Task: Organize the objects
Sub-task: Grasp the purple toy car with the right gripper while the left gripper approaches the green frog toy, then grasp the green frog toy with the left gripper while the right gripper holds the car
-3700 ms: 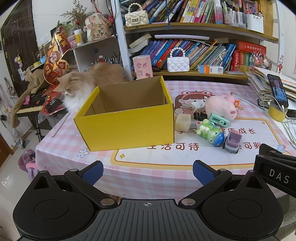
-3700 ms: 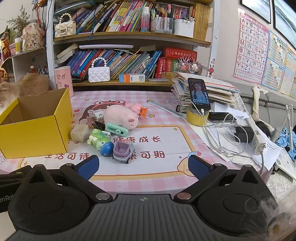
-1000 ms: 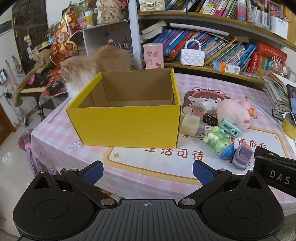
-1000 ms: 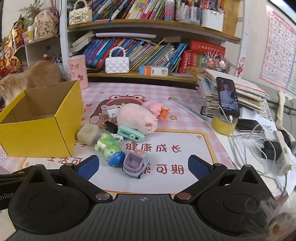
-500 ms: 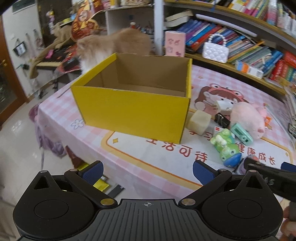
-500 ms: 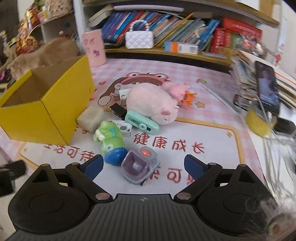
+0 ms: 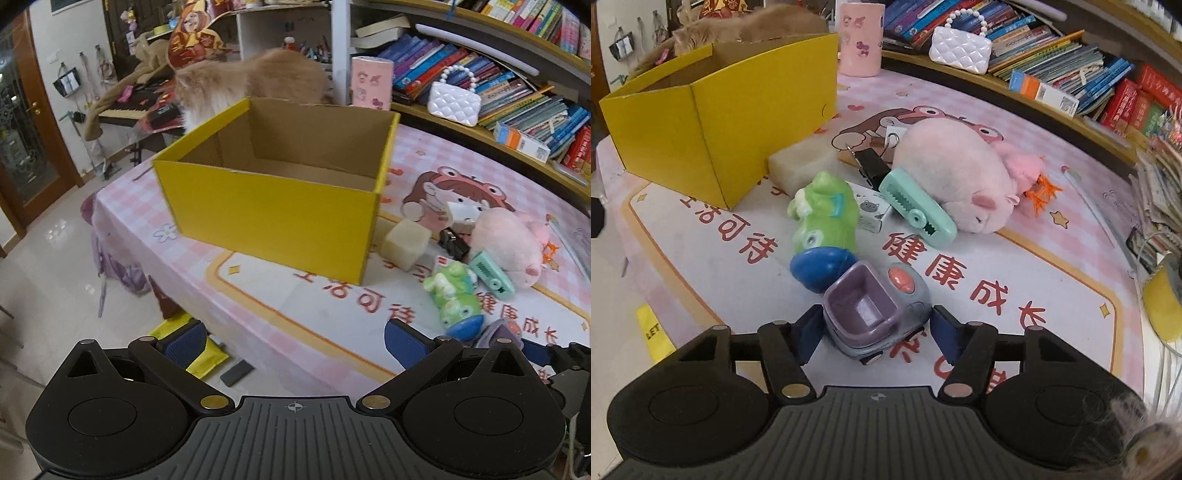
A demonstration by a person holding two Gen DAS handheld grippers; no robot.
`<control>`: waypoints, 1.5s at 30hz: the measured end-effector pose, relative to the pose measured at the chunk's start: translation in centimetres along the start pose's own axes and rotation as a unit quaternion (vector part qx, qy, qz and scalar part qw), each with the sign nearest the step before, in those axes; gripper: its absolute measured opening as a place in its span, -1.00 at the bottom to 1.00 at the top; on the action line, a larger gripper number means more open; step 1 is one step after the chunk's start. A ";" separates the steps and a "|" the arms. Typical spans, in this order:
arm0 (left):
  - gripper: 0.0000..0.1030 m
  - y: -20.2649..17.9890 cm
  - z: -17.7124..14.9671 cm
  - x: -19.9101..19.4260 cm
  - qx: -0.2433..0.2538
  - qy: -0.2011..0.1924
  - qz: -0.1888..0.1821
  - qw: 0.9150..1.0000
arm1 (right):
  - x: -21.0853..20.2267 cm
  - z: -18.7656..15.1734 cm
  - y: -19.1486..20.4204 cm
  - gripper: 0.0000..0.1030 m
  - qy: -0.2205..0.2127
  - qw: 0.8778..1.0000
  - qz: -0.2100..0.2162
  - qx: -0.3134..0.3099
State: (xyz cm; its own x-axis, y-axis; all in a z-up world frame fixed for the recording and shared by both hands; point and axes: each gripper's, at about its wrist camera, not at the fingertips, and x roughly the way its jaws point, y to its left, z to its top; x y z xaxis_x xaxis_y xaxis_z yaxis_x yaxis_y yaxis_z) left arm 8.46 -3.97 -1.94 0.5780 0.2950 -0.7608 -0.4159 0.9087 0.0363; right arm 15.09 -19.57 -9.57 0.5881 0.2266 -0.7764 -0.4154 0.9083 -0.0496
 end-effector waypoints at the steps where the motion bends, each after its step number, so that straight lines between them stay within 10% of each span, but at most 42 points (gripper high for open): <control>1: 1.00 -0.4 0.1 0.1 0.001 0.000 -0.006 1.000 | -0.2 0.1 -0.6 0.16 -0.002 1.000 0.004 0.011; 13: 0.91 -7.1 1.2 2.7 0.042 0.006 -0.076 0.996 | -5.7 1.1 -7.1 0.16 -0.067 0.995 -0.050 0.059; 22: 0.37 -11.0 1.6 5.9 0.082 0.015 -0.078 0.993 | -5.6 0.4 -9.3 0.16 -0.052 0.993 -0.062 0.081; 29: 0.33 -13.3 1.8 8.5 0.106 0.029 -0.088 0.990 | -5.2 0.3 -9.1 0.16 -0.045 0.995 -0.054 0.074; 45: 0.11 -10.0 2.5 5.3 0.072 0.027 -0.135 0.988 | -5.6 0.4 -7.7 0.16 -0.053 0.995 -0.044 0.077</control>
State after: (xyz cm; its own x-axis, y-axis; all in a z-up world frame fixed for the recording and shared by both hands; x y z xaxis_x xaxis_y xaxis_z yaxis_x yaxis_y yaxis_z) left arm 17.47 -10.79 -4.73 0.6146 0.0244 -0.7885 -0.1464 0.9857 -0.0836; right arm 15.26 -27.69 -4.59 0.6906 0.1731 -0.7022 -0.2532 0.9674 -0.0105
